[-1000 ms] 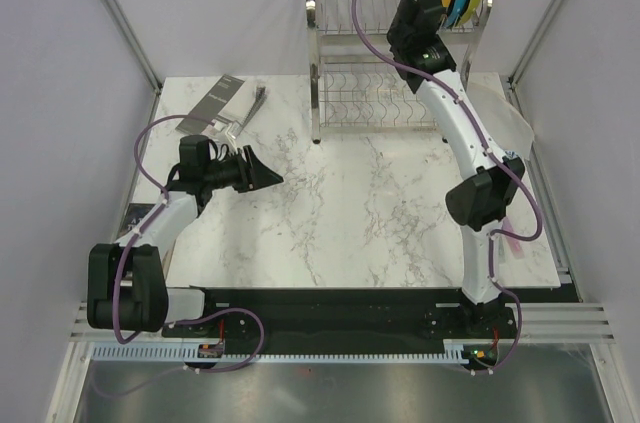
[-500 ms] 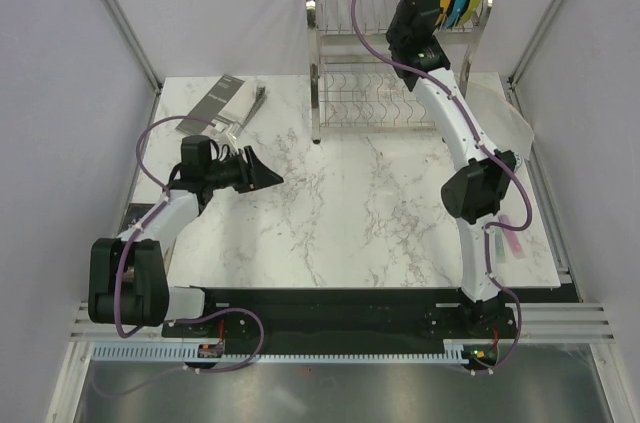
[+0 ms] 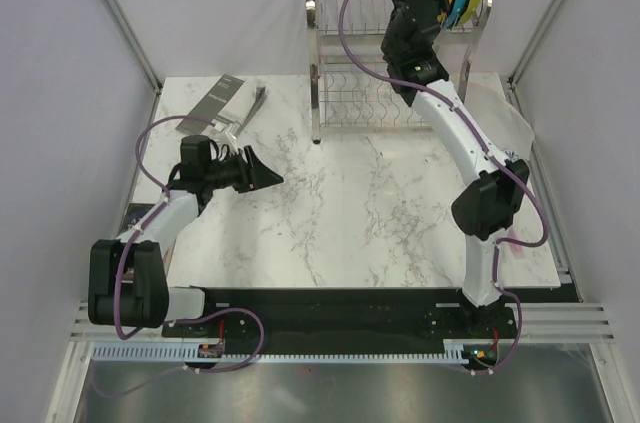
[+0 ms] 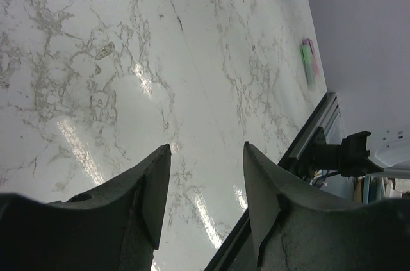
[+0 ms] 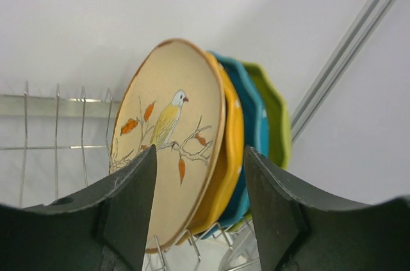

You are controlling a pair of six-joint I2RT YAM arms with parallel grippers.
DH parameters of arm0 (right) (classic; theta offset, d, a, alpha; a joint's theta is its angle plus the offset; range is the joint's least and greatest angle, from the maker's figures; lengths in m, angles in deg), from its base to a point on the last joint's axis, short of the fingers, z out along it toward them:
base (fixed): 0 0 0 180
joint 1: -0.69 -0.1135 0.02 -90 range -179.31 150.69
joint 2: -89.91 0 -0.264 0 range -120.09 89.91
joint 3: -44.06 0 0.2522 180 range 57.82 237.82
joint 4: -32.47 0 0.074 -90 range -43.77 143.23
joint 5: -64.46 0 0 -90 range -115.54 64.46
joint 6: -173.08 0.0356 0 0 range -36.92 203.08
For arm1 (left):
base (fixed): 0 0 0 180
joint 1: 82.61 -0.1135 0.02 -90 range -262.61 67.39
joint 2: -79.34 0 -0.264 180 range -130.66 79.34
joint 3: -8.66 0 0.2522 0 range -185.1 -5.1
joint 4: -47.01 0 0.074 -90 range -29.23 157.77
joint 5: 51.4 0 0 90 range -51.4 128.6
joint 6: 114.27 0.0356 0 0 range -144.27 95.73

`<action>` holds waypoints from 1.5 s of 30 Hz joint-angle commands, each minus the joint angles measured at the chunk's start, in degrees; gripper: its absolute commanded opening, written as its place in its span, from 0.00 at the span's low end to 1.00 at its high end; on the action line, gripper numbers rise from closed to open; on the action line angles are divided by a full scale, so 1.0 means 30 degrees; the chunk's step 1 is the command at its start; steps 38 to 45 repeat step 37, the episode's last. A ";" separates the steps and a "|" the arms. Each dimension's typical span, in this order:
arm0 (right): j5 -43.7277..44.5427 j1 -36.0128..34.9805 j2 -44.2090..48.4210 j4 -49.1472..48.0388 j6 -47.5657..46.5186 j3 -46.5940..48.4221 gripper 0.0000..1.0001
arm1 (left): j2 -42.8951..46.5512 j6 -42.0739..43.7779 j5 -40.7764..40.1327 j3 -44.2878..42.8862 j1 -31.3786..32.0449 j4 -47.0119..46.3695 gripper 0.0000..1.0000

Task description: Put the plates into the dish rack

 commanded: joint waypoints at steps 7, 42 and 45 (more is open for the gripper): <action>-0.0111 -0.3305 0.7305 -0.1860 -0.3053 -0.3166 0.76 | 0.1809 0.1695 -0.0232 -0.2450 0.0039 0.1859 0.71; -0.3011 -0.1871 2.0757 2.2696 1.4176 -1.9021 0.98 | 0.7667 1.0840 -0.2987 -0.9519 0.0156 0.7606 1.00; -0.3011 -0.1871 2.0757 2.2696 1.4176 -1.9021 0.98 | 0.7667 1.0840 -0.2987 -0.9519 0.0156 0.7606 1.00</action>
